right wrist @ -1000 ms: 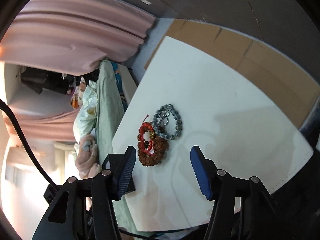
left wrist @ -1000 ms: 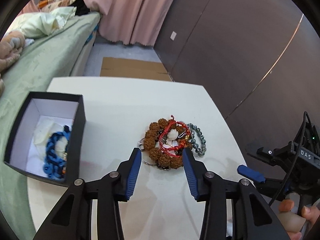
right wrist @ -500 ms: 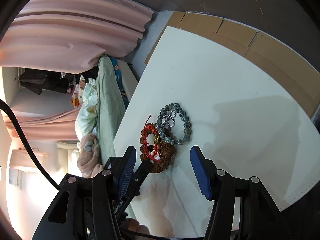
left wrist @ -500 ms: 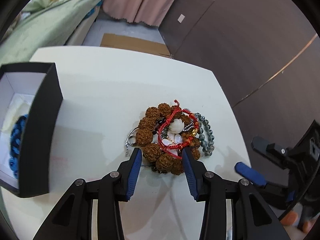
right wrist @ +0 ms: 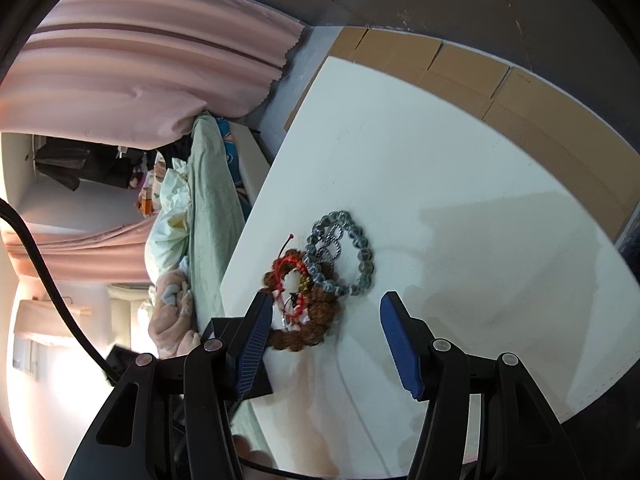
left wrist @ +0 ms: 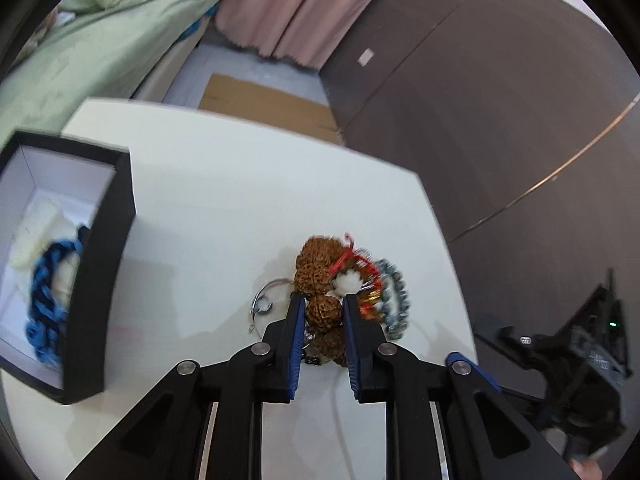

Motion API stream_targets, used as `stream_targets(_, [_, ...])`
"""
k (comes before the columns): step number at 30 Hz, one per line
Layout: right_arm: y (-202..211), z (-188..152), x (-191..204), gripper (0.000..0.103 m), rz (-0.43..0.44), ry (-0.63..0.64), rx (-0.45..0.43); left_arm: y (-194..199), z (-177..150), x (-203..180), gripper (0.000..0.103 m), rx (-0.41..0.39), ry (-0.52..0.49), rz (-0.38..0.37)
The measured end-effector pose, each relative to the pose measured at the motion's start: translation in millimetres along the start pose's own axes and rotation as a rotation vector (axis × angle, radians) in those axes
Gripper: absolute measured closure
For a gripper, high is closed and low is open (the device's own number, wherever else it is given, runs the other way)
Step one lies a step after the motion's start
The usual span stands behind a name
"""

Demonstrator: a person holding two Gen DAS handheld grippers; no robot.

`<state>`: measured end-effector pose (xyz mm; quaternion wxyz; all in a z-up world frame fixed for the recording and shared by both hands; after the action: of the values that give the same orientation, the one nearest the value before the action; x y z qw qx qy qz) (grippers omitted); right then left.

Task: Organize jewelry
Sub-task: 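Lift the brown bead bracelet with the left gripper while the right gripper grasps the grey bead bracelet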

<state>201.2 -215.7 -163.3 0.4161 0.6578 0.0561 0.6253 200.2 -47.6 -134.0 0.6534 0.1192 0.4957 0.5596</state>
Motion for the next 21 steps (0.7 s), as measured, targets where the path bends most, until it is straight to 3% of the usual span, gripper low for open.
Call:
stream_targets(8, [-8, -2, 1, 0.046, -0.021, 0.021, 0.005, 28, 8, -13, 0.084, -0.062, -0.035, -0.037])
stream_targets(14, [-16, 12, 10, 0.056, -0.135, 0.143, -0.03, 49, 12, -17, 0.084, -0.097, -0.057, -0.08])
stream_targets(18, [-26, 18, 15, 0.056, -0.226, 0.229, -0.032, 66, 18, -23, 0.084, -0.122, -0.067, -0.159])
stream_targets(21, [-38, 21, 18, 0.056, -0.284, 0.28, -0.017, 76, 23, -23, 0.084, -0.148, -0.102, -0.119])
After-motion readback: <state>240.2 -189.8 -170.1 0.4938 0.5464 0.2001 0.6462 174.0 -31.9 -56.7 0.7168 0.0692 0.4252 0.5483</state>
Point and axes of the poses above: each gripper's, at about its wrist camera, not at the fingertips, and y roughly against the way its jaws point, x to its left, z to its top, the point moved 6 cm from there along -y, roughly the way its jaws point, and after that the axes turned 1 degree about -x, right-handed, at the moved point
